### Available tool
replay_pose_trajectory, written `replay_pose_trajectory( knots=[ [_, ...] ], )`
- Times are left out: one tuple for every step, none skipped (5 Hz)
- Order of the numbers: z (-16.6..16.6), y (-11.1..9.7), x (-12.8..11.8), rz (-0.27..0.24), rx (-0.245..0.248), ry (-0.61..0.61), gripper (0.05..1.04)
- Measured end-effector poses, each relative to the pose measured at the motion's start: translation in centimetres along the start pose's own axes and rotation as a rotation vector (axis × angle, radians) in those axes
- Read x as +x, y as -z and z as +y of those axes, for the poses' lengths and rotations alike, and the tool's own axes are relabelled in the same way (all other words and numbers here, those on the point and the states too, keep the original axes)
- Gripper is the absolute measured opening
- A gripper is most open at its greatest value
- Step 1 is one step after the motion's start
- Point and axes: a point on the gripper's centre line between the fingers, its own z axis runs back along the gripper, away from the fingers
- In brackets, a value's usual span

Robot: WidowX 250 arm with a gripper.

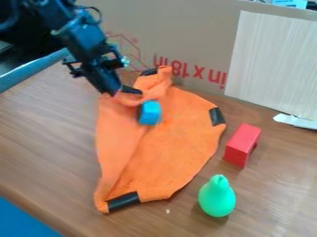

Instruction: Unfold the cloth from right to left

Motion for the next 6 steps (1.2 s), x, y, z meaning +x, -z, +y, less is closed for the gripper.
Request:
replay_pose_trajectory(
  knots=[
    [2.8, -1.8, -0.9, -0.015, -0.011, -0.084, 0.05],
    [3.9, -2.2, -1.4, -0.018, -0.005, -0.112, 0.05],
    [5.5, -3.0, -2.1, -0.054, -0.016, -0.191, 0.05],
    [6.9, -3.9, -2.5, -0.099, -0.03, -0.252, 0.05],
    [8.5, -4.4, -3.4, -0.181, -0.066, -0.328, 0.05],
    [9.5, -4.6, -4.0, -0.208, -0.065, -0.422, 0.05]
  ],
)
